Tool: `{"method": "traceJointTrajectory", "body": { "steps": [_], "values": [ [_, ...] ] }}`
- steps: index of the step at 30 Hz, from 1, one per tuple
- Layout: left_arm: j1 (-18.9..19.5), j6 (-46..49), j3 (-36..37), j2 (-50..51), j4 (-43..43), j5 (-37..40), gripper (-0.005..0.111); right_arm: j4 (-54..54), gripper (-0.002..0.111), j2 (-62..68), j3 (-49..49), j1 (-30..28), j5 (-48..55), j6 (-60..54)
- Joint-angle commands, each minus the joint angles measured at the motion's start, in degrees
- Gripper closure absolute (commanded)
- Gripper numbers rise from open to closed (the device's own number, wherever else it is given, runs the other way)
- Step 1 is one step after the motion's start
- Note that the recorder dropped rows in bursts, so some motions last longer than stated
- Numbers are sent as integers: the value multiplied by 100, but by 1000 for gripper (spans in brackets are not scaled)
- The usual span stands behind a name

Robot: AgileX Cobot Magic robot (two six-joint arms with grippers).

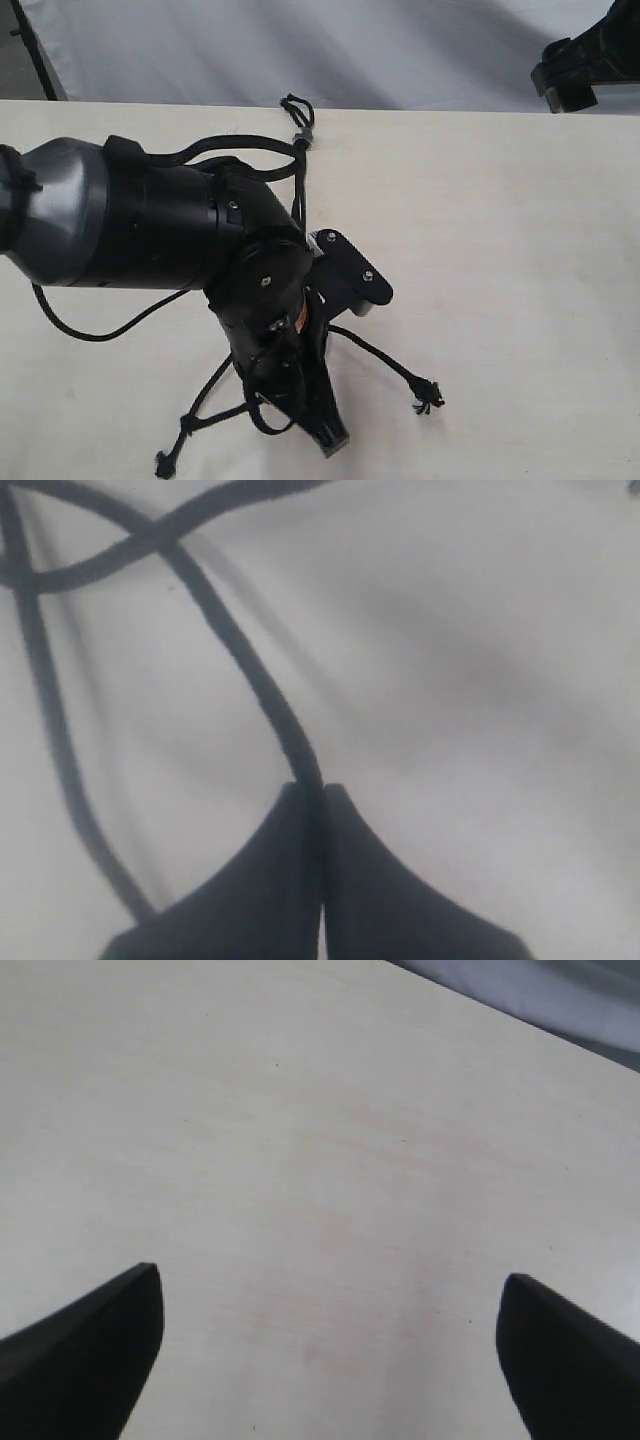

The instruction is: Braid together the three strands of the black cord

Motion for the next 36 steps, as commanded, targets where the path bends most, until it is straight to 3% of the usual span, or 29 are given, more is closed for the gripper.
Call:
{"method": "traceJointTrajectory", "body": {
  "steps": [1, 4, 7, 14, 17, 19, 22, 25, 26, 29, 36],
  "values": [
    [-32, 43, -1, 13, 1412, 340, 107, 26, 24, -27, -2, 5, -25, -34],
    [-32, 19, 134, 184, 2337, 248, 107, 143, 24, -27, -2, 5, -15, -121],
    [-9, 7, 511, 385, 2939, -321, 107, 185, 24, -27, -2, 5, -15, -159],
    [238, -298, 1056, 503, 2986, -930, 107, 185, 24, -27, -2, 5, -3, -223],
    [238, -258, 1168, 503, 2458, -1212, 107, 185, 24, -27, -2, 5, -3, -251],
    [238, 9, 1178, 503, 1587, -1265, 107, 185, 24, -27, -2, 5, -3, -251],
    [238, 1304, 1178, 492, -483, -1160, 107, 175, 24, -27, -2, 5, -26, -261],
    [238, 2488, 1135, 285, -1906, -991, 107, 175, 24, -27, -2, 5, -26, -272],
    [238, 2536, 1108, 173, -1884, -991, 107, 175, 24, -27, -2, 5, -26, -272],
    [238, 2574, 1083, -343, -619, -1017, 107, 175, 24, -27, -2, 5, -26, -272],
    [311, 2103, 1083, -362, 1052, -775, 107, 175, 24, -27, -2, 5, -8, -271]
  ]
}}
